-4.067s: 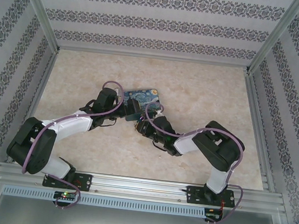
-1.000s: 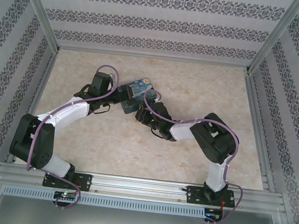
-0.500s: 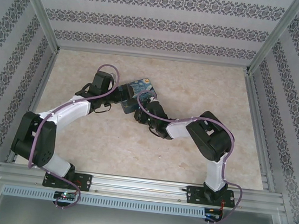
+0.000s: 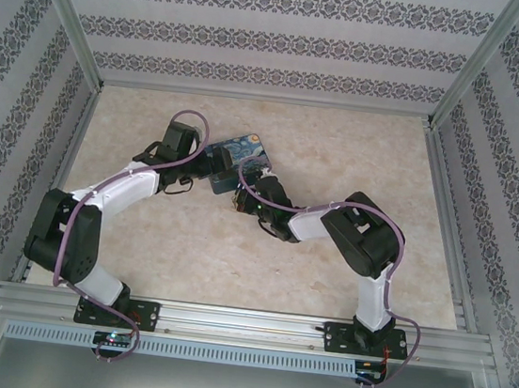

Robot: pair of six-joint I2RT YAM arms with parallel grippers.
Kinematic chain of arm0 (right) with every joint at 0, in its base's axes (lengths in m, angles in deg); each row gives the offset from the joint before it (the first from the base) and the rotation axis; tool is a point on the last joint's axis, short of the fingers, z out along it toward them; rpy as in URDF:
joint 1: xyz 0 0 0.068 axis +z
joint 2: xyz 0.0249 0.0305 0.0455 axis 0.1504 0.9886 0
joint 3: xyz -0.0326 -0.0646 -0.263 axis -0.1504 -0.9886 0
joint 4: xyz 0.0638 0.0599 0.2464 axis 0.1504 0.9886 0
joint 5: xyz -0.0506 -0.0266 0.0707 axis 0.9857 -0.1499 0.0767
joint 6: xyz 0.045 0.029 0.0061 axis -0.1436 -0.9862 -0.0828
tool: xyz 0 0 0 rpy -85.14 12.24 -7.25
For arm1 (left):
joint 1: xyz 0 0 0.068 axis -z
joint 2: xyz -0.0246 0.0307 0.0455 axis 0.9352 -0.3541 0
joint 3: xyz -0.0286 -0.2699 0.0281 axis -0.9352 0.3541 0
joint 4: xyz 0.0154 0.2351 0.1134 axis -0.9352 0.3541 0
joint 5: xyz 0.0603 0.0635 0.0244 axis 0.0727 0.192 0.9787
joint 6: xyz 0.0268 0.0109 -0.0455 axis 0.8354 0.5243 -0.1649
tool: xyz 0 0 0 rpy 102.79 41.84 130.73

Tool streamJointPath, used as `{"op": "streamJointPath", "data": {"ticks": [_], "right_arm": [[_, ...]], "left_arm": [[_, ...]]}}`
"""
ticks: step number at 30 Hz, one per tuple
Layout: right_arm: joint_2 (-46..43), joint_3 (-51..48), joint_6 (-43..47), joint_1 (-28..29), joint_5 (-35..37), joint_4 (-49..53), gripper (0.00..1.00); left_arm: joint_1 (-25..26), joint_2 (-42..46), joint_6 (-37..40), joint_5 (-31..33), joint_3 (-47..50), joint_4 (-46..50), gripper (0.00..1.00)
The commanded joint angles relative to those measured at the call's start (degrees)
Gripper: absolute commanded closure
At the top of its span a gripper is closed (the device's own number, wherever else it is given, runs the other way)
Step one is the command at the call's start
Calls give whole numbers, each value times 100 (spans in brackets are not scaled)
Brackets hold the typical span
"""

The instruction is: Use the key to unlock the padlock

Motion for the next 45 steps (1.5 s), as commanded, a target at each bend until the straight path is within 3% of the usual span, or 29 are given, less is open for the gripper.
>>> {"op": "streamJointPath", "data": {"ticks": [1,6,23,45], "right_arm": [[49,-239,-213,-134,-89,-110,100],[24,-399,-508,-219,-264,-451,100],[81,-520,-1147,-328,-431,-1123,100],[385,23,-1994,-765,-499,-1580,100]], "left_arm": [[-41,-167,532,470,-430,801,0],[22,-481,930,899,-779,1256,0],[357,-1179,1161,1552,-963,1428,0],[372,-1544,1118,1715,-845,1560,0]]}}
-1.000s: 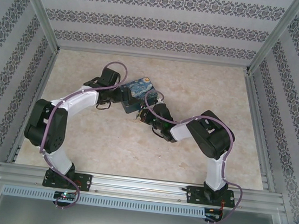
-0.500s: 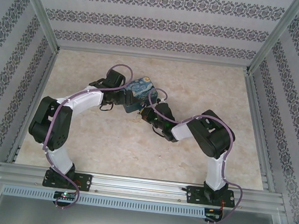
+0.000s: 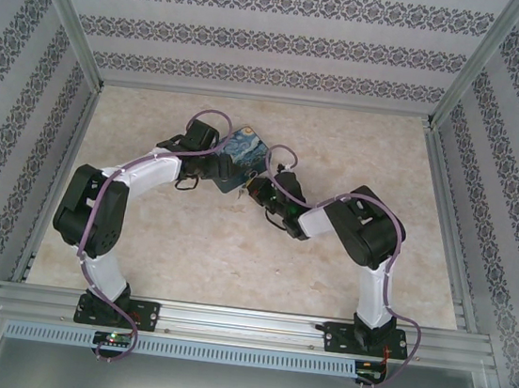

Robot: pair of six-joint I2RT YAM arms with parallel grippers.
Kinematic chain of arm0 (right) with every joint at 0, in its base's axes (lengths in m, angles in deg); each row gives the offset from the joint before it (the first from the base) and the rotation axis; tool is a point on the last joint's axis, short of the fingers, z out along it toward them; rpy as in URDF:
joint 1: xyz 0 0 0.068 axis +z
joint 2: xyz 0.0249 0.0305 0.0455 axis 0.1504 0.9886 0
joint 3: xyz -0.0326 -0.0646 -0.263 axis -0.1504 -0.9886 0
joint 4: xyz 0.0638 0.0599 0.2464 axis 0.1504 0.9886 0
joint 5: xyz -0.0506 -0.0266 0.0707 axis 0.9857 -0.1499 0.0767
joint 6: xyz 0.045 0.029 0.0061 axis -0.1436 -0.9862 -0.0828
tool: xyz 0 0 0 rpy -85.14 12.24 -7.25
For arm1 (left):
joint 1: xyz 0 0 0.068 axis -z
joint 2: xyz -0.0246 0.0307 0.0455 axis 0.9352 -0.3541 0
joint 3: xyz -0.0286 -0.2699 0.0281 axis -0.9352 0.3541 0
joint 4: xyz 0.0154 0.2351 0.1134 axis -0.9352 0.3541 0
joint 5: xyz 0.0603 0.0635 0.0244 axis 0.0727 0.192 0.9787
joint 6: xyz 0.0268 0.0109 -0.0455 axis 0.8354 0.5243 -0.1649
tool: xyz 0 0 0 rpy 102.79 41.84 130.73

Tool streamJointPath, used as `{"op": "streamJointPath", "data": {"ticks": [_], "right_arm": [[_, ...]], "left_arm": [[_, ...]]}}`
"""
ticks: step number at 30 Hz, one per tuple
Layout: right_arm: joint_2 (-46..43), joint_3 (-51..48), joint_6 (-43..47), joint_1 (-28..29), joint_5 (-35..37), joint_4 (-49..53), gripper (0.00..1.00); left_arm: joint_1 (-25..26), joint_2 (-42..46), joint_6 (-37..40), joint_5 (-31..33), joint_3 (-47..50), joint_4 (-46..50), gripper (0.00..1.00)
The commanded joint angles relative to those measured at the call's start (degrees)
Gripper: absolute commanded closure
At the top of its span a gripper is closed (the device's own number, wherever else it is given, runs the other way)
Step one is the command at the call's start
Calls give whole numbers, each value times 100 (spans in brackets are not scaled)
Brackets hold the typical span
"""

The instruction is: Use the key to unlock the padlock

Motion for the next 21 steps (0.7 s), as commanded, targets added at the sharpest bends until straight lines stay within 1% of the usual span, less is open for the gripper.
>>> {"op": "streamJointPath", "data": {"ticks": [1,6,11,17,21], "right_arm": [[109,205,-210,-151,50,-312,100],[179,233,-425,-270,51,-412,100],[41,12,-484,-418,45,-496,100],[-455,-732,-462,-634,-33,-567,100],[-833,-1366,-500,-776,-173,-526,100]], "left_arm": [[59,-313,108,290,133,601,0],[61,-362,65,256,149,582,0],[56,-388,47,247,122,601,0],[62,-247,73,72,40,653,0],[59,-64,41,-371,-97,723,0]]}}
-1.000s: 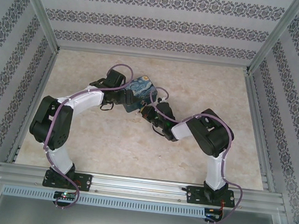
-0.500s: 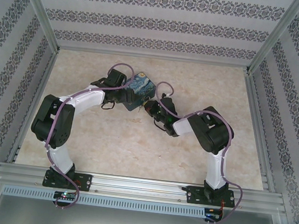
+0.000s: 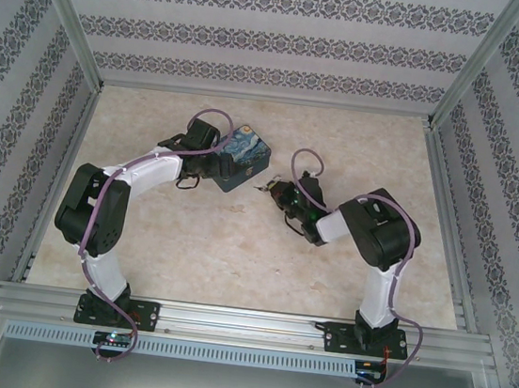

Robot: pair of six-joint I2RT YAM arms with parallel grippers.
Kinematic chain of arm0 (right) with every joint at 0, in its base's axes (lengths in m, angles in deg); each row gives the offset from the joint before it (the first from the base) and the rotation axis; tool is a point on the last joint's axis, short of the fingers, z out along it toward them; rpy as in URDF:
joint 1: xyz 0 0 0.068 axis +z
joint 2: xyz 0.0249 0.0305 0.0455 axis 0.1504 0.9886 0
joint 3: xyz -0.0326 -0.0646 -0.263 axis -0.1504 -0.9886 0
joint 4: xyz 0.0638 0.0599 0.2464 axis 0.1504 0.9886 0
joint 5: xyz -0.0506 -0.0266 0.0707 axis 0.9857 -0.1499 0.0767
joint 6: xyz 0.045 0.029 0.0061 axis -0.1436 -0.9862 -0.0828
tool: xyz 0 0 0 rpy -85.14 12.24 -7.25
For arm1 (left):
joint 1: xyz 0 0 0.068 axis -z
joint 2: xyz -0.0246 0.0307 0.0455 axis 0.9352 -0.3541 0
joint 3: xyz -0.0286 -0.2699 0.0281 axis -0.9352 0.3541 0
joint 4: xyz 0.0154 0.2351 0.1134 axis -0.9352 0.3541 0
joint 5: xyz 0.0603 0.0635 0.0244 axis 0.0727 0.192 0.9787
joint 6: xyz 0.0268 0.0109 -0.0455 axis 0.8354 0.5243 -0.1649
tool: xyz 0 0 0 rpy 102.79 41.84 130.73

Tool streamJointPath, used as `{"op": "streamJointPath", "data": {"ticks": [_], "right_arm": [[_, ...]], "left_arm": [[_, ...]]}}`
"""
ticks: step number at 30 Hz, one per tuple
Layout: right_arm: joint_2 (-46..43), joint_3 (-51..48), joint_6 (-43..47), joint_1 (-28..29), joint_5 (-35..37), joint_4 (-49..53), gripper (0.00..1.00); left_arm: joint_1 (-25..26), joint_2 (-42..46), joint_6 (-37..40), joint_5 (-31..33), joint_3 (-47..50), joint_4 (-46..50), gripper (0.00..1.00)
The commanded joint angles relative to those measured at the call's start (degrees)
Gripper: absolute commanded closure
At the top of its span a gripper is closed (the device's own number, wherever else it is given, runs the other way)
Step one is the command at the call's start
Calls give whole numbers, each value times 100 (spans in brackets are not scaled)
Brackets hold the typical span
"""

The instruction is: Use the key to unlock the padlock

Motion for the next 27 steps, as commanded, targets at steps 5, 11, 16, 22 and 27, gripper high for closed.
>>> {"op": "streamJointPath", "data": {"ticks": [5,11,16,22,27], "right_arm": [[-723,-1026,-160,-205,-284,-184,100],[-1457,-1819,-162,-336,-326,113,86],[-2406,-2517,-197,-511,-322,547,54],[-4724,-2645,209,-829,-373,2740,30],[-6944,-1467,1469,-983,519,5937,2]], "left_arm": [[41,305,-53,-691,-79,739,0],[48,807,-214,-969,-55,779,0],[42,1192,-340,-1108,-78,798,0],[43,1815,-323,-1049,-140,899,0],[44,2495,-147,-398,-75,868,0]]}}
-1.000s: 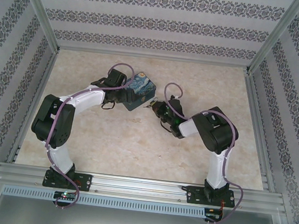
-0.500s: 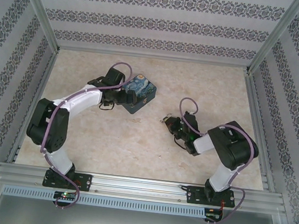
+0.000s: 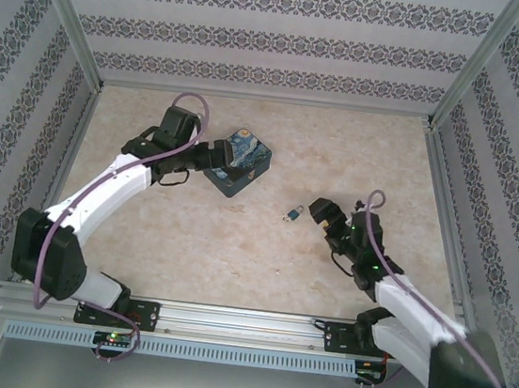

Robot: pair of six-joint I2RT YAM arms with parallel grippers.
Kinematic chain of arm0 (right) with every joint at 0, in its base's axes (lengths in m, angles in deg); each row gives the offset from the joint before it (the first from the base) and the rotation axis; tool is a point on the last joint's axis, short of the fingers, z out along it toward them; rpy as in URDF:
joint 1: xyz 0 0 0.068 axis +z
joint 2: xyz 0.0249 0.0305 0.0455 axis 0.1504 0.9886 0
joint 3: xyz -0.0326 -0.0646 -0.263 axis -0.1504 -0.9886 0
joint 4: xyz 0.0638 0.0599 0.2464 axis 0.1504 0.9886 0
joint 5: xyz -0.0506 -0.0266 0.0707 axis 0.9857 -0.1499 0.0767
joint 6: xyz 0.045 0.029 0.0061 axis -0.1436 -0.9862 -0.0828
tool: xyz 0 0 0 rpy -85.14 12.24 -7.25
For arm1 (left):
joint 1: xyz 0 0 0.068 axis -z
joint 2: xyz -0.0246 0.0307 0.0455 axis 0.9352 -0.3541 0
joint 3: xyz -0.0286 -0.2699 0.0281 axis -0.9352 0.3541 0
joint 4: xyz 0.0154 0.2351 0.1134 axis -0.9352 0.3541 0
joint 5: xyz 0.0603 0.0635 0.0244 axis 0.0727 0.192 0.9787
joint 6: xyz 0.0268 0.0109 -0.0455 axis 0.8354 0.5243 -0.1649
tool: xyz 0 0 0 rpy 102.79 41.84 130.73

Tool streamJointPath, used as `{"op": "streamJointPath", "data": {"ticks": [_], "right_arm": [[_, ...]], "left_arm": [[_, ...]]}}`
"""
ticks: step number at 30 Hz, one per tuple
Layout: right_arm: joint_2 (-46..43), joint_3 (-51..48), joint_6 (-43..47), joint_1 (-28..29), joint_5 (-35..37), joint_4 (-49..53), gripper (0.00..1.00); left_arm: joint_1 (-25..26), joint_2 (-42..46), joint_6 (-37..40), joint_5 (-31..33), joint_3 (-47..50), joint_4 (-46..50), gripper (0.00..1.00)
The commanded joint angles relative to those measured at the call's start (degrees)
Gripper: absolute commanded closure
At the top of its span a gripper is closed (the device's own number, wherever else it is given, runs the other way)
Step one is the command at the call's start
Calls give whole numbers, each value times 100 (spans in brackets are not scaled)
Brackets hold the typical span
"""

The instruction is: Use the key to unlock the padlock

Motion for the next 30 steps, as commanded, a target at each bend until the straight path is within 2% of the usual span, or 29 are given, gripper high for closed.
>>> {"op": "streamJointPath", "data": {"ticks": [1,5,9,12,17,19,25,30], "right_arm": [[-969,920,1163,-200,710,2456,2],[-971,1877,1982,-621,955,3442,2],[-474,2526,2646,-780,1601,3653,2],[-209,2689,3225,-828,2414,3316,2],[236,2409,4596,-878,3729,2116,2],[390,2187,4955,-924,3970,1572,2],[968,1505,5158,-1183,3810,345,2],[1489,1060,5456,-1218,3701,-735,2]], "left_arm": [[27,567,201,693,-5,68,0],[12,1149,699,1727,343,-264,0],[19,1726,1373,2556,1053,-977,0],[16,2124,1790,3026,1633,-1531,0],[-12,2563,2346,3892,2569,-2321,0],[-69,2667,2619,3993,2921,-2793,0],[-420,2600,3459,3750,3675,-3946,0],[-744,2084,3530,3515,4256,-4989,0]]}}
